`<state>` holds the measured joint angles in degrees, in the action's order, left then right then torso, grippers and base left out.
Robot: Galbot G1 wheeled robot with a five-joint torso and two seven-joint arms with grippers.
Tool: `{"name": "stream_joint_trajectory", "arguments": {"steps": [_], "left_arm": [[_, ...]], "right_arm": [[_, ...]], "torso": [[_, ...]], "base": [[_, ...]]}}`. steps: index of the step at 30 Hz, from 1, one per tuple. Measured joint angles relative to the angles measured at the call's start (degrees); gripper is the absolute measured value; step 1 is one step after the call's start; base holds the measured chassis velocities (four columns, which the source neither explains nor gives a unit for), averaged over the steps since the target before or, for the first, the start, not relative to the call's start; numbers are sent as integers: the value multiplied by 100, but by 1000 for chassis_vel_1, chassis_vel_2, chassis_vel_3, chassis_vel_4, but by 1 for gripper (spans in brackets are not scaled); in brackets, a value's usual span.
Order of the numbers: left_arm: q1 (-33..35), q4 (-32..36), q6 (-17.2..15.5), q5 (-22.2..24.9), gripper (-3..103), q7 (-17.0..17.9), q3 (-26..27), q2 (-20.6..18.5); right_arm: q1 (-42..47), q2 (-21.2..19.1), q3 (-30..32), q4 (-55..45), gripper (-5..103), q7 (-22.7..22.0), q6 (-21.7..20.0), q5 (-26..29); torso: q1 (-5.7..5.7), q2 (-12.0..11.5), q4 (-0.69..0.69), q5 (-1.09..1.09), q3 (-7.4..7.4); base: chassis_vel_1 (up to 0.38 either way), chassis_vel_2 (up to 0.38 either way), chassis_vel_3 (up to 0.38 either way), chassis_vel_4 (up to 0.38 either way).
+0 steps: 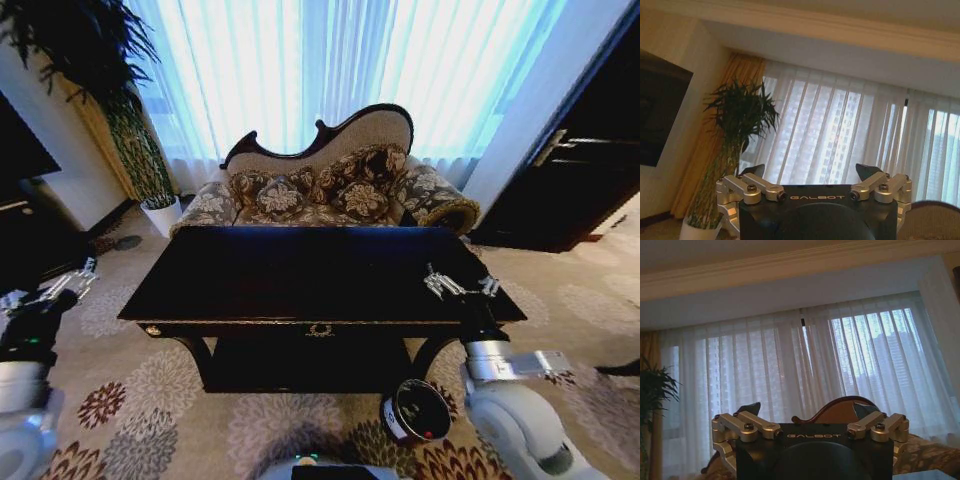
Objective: Move to the front of the table and place the trash on the table into the trash bin.
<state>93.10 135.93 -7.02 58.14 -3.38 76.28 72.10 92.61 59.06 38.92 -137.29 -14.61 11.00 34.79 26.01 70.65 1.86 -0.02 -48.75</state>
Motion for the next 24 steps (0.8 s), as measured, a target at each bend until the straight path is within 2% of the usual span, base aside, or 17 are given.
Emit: {"name": "stream_joint_trajectory", "arguments": {"steps": [2, 7, 16, 24], "left_arm": [[-71, -192, 204, 7, 100, -197, -78, -29], [-54, -175, 263, 17, 100, -421, -181, 119], [-35, -138, 263, -64, 100, -516, -131, 161], [-58, -109, 256, -52, 100, -523, -58, 129]], "right_arm": [[-5, 32, -46, 29, 100, 56, 55, -41], [-11, 114, -70, -11, 100, 103, 82, -83], [52, 187, -42, -65, 100, 164, 113, -67], [62, 263, -133, -16, 100, 220, 139, -77]], "torso": [[0, 0, 1, 0, 0], [0, 0, 0, 0, 0], [2, 0, 0, 1, -1], [0, 0, 0, 0, 1]], "base": [[0, 0, 0, 0], [0, 0, 0, 0], [20, -28, -28, 22], [167, -175, -160, 182]]}}
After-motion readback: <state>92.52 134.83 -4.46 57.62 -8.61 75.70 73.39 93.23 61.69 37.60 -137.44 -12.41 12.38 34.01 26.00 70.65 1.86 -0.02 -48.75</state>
